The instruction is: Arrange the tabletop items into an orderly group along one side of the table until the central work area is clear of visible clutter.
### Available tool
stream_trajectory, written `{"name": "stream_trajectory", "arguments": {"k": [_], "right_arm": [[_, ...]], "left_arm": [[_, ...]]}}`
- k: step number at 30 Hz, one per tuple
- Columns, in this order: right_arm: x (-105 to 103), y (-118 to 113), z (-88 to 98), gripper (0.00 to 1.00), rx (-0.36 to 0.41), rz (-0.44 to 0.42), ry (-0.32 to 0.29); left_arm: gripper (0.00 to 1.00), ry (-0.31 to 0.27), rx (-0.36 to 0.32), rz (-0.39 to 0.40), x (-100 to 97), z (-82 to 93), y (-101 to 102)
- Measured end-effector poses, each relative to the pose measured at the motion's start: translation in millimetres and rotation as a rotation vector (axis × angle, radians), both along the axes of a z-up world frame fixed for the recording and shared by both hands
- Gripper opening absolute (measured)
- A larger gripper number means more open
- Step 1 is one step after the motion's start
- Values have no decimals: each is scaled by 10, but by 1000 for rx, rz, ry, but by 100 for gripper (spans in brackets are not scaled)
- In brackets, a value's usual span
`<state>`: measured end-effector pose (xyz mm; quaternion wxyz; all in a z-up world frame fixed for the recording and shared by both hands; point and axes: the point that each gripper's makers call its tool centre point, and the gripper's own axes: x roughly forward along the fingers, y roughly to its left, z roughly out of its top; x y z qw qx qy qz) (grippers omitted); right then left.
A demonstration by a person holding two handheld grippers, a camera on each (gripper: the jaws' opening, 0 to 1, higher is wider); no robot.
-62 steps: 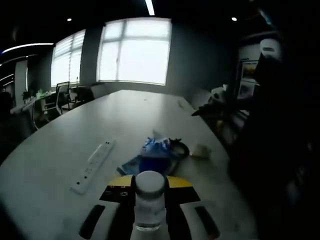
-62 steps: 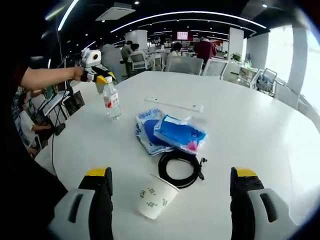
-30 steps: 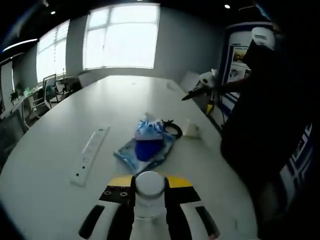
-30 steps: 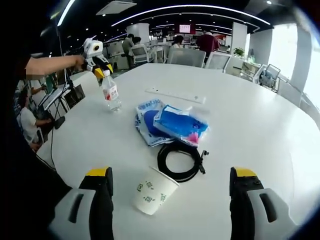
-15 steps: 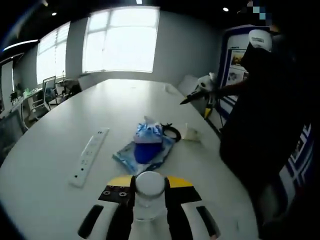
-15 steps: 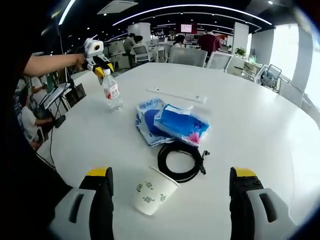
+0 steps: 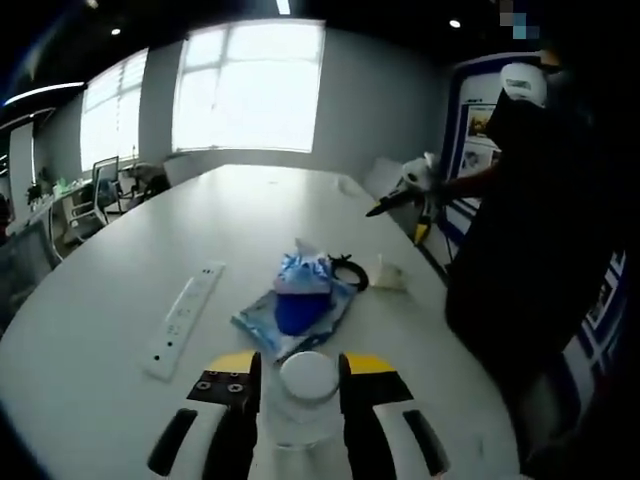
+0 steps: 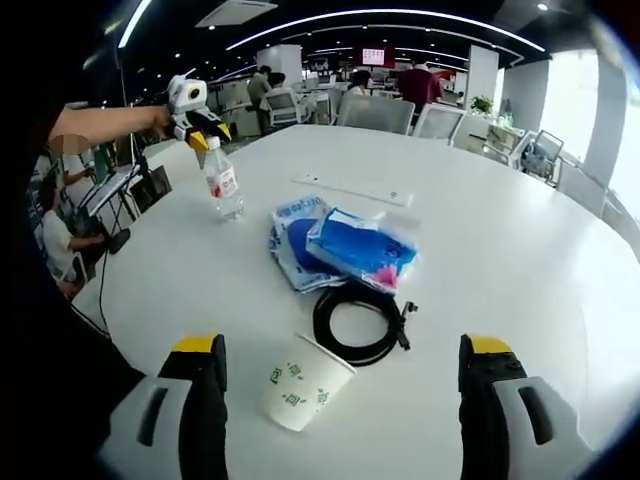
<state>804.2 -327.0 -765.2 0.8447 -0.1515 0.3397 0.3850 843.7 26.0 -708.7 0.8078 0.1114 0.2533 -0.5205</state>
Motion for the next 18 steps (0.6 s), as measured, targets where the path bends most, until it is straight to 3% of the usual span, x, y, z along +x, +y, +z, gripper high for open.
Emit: {"name": "stream_trajectory", "arguments": {"k": [6, 8, 9, 17, 18], "right_arm": [[37, -7, -13, 93, 5, -5, 1], [62, -11, -7, 93, 15, -11, 3], [77, -12, 2, 93, 24, -15, 3], [118, -33, -1, 93, 54, -14, 0], [127, -36, 2, 93, 64, -14, 0]], "left_arm": [[32, -15, -3, 25, -6, 83, -37], [33, -34, -8, 79, 38, 138, -12], [33, -60, -43, 139, 88, 237, 20], [36, -86, -91, 219, -3, 401, 80], [36, -85, -106, 256, -5, 431, 89]]}}
